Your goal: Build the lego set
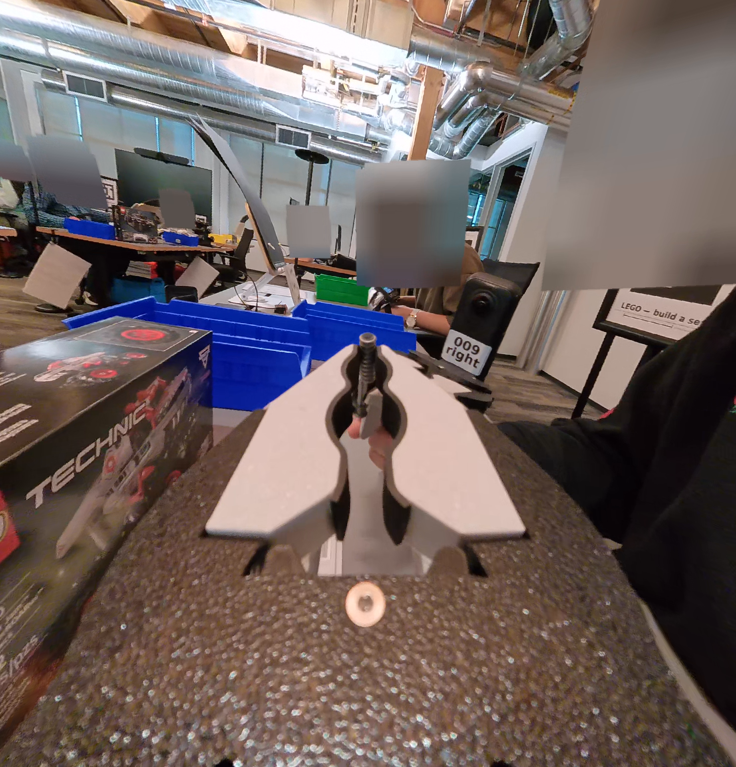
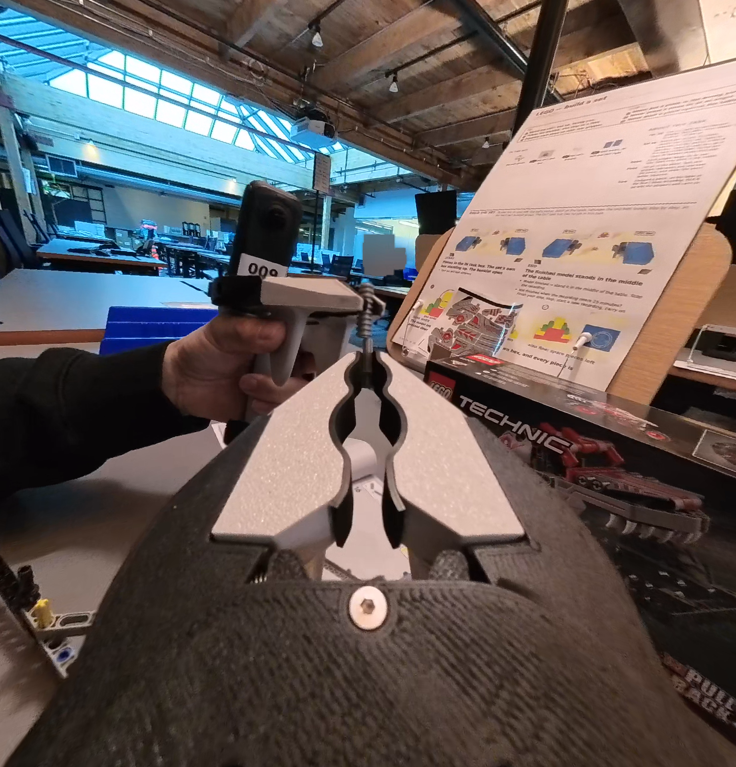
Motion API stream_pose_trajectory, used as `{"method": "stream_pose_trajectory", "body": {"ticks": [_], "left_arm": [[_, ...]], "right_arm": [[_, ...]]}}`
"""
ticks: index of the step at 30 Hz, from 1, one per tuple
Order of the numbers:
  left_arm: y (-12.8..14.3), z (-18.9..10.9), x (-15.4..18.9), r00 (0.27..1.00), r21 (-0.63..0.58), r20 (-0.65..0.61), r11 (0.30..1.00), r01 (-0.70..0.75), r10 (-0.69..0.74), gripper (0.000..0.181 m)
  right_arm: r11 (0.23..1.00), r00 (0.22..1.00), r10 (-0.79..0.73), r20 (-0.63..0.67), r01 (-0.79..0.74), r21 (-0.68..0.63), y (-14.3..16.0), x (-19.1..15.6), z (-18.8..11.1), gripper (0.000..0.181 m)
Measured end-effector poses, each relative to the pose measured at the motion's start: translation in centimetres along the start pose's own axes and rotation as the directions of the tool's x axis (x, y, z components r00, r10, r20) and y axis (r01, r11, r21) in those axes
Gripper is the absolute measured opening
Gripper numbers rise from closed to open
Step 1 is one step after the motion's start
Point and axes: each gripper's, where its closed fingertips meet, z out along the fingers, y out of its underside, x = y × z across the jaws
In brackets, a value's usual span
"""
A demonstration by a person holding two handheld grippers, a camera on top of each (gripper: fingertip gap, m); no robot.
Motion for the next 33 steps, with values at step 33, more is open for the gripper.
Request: {"method": "stream_pose_trajectory", "body": {"ticks": [33], "left_arm": [[0.21,-0.14,-0.04,0.998,-0.039,0.026,0.998,-0.05,0.051,0.004]], "right_arm": [[0.998,0.999,-0.037,-0.006,0.036,-0.05,0.16,-0.12,0.06,0.003]]}}
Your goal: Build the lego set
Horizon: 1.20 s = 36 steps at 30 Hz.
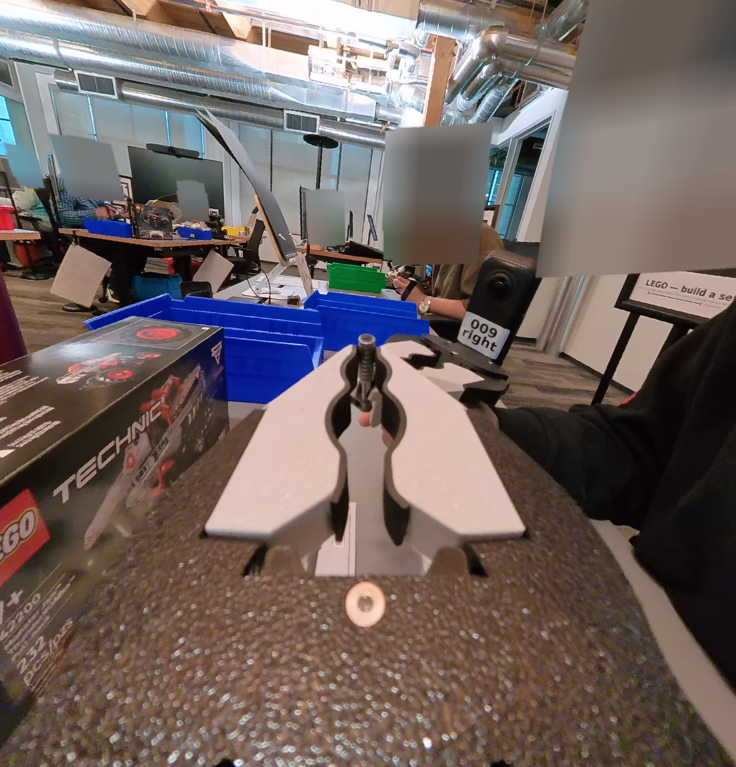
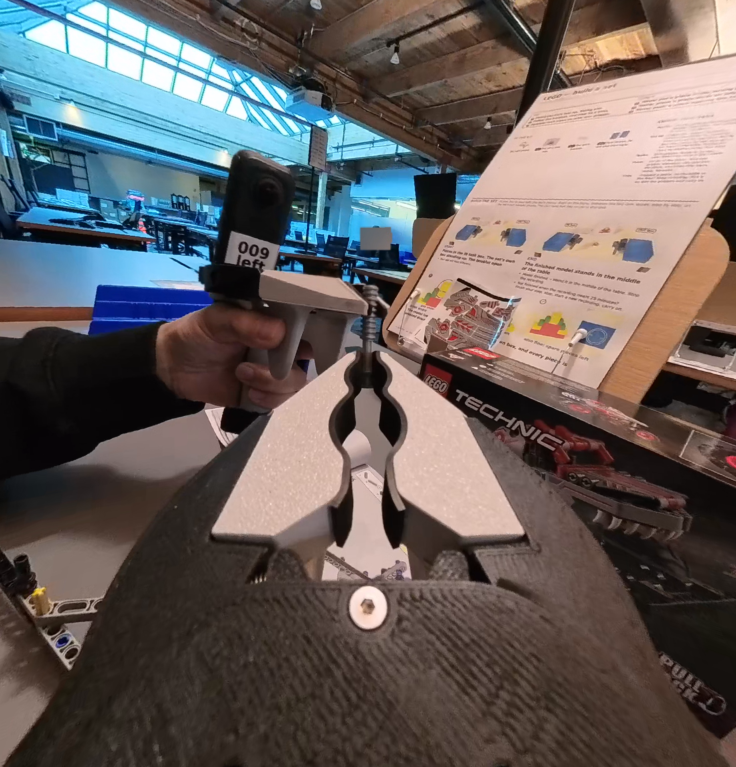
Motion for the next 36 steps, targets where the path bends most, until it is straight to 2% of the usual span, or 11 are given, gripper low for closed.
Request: {"method": "stream_pose_trajectory", "body": {"ticks": [13,17,22,25,29,36], "left_arm": [[0.6,0.3,0.1,0.997,-0.06,0.015,0.995,-0.075,0.076,0.004],[0.0,0.4,0.5,0.999,0.023,-0.016,0.999,-0.036,0.036,0.004],[-1.0,0.4,1.0,0.986,0.183,-0.129,0.975,0.13,-0.107,0.004],[-1.2,0.5,1.1,0.978,0.236,-0.154,0.956,0.173,-0.139,0.003],[-1.4,0.7,1.1,0.975,0.278,-0.161,0.94,0.197,-0.156,0.003],[-1.0,1.0,0.6,0.982,0.251,-0.109,0.952,0.178,-0.154,0.004]], "right_arm": [[0.998,0.999,-0.054,0.008,0.054,-0.029,0.2,-0.4,0.1,0.003],[1.0,1.0,-0.027,0.001,0.027,0.006,-0.5,-0.4,0.1,0.003],[0.998,0.999,0.033,0.002,-0.033,0.06,-1.5,-0.6,0.0,0.004],[0.994,0.998,0.07,0.003,-0.07,0.081,-1.9,-0.6,-0.1,0.003],[0.989,0.994,0.11,0.003,-0.11,0.098,-2.2,-0.5,-0.2,0.003],[0.987,0.99,0.139,-0.012,-0.138,0.083,-1.9,0.0,-0.2,0.003]]}}
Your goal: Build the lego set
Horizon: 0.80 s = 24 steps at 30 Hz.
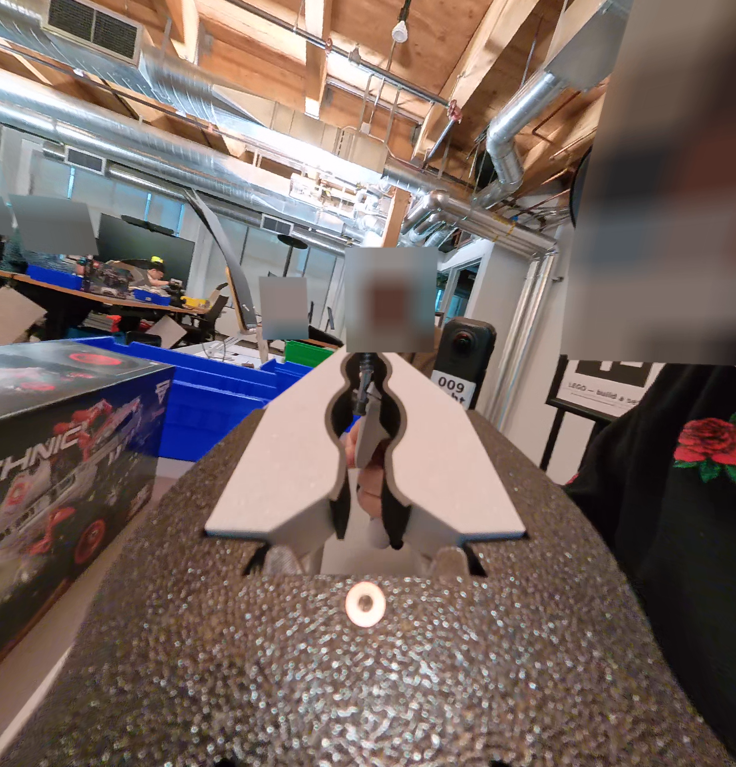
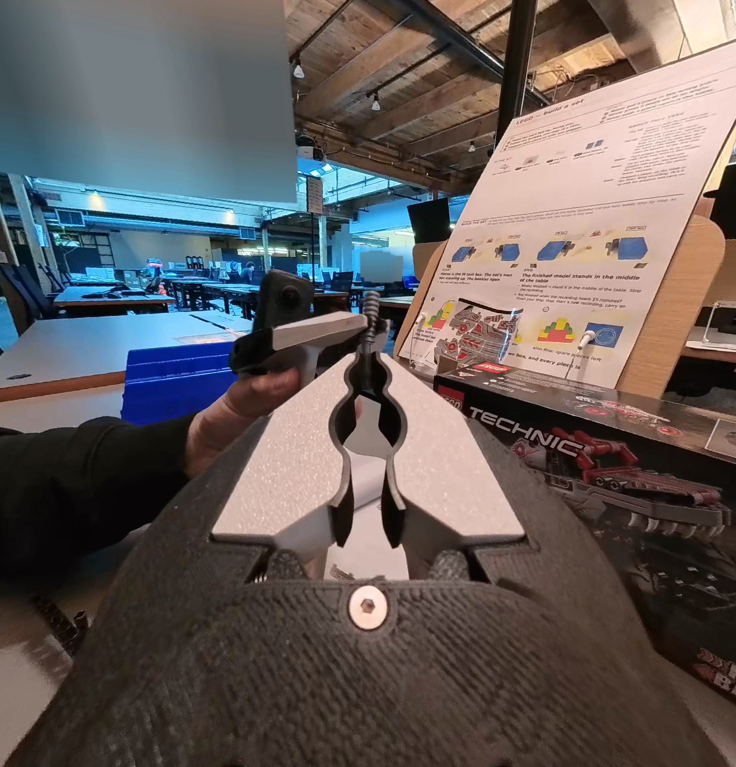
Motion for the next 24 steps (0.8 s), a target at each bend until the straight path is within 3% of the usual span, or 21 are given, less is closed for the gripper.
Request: {"method": "stream_pose_trajectory", "body": {"ticks": [2,6,11,15,19,22,24], "left_arm": [[-0.1,0.1,0.0,1.0,0.02,0.006,1.0,-0.01,0.01,0.003],[0.2,0.3,-0.3,1.0,0.04,0.022,0.999,0.02,-0.021,0.004],[0.4,0.2,0.0,1.0,-0.075,0.016,0.997,-0.025,0.027,0.004],[0.9,0.1,-0.5,0.999,-0.106,0.039,0.994,-0.002,0.007,0.004],[0.7,-0.1,-1.0,0.997,-0.048,0.054,0.997,0.059,-0.057,0.003],[0.4,0.0,-0.9,0.997,-0.028,0.055,0.998,0.057,-0.056,0.003],[0.4,0.0,-0.9,0.998,-0.038,0.061,0.999,0.035,-0.033,0.003]], "right_arm": [[1.0,1.0,-0.002,-0.009,0.001,-0.007,0.1,0.2,0.0,0.003],[0.989,0.989,0.144,0.025,-0.145,0.037,-0.1,0.4,-0.1,0.002],[0.984,0.983,0.174,0.053,-0.176,0.031,-0.1,0.2,-0.1,0.002],[0.997,0.997,0.081,0.014,-0.081,-0.008,0.3,0.5,-0.1,0.002],[0.999,1.0,0.012,-0.001,-0.012,-0.031,0.7,0.7,0.0,0.002],[0.993,0.992,-0.112,-0.056,0.111,-0.037,0.7,0.8,0.0,0.004],[0.994,0.993,-0.106,-0.058,0.105,-0.029,0.6,0.7,0.1,0.005]]}}
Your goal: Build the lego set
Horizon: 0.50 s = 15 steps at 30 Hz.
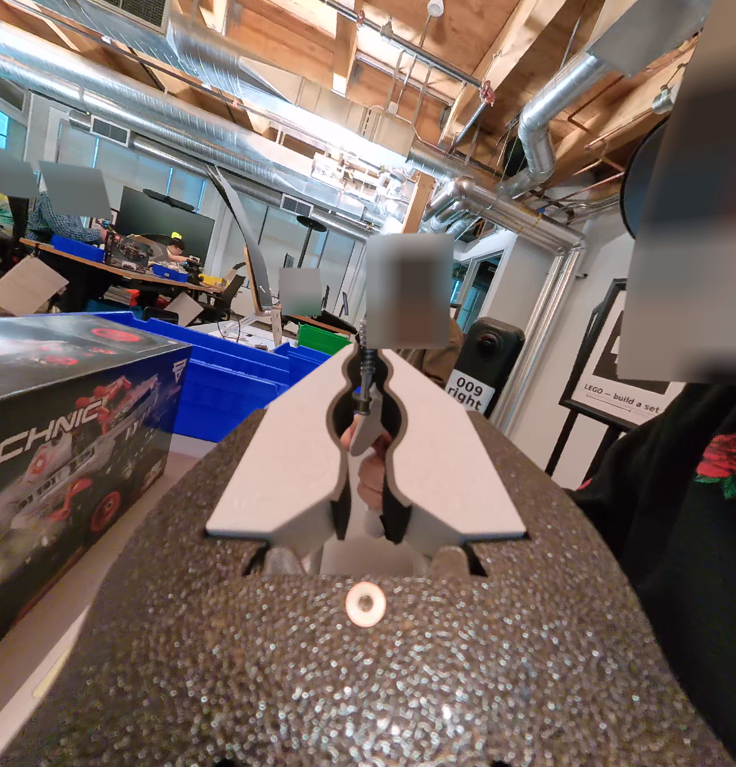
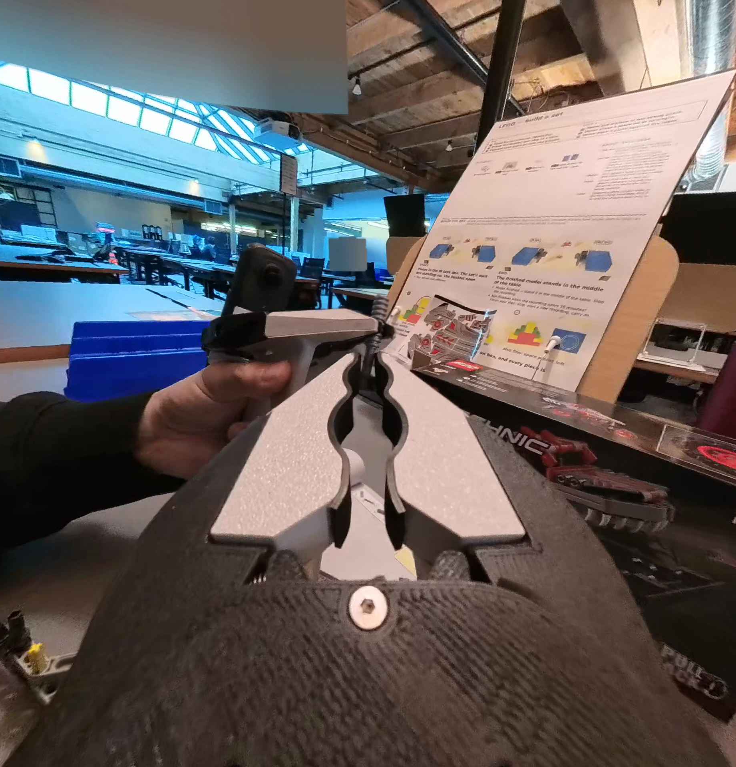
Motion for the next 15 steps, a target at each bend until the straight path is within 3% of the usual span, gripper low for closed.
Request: {"method": "stream_pose_trajectory", "body": {"ticks": [5,12,15], "left_arm": [[0.0,0.0,0.0,1.0,-0.012,0.007,1.0,-0.023,0.023,0.003],[-0.9,-0.4,0.0,0.999,0.027,0.018,0.999,-0.037,0.036,0.003],[-1.0,-0.5,-0.1,0.998,0.027,0.029,0.998,-0.06,0.059,0.004]], "right_arm": [[0.999,0.999,0.035,0.015,-0.035,0.022,-0.2,-0.1,-0.1,0.006],[1.0,1.0,0.012,0.003,-0.012,0.008,0.1,-0.2,0.2,0.022],[0.999,0.998,0.043,-0.047,-0.042,0.02,-0.1,0.9,-0.1,0.038]]}}
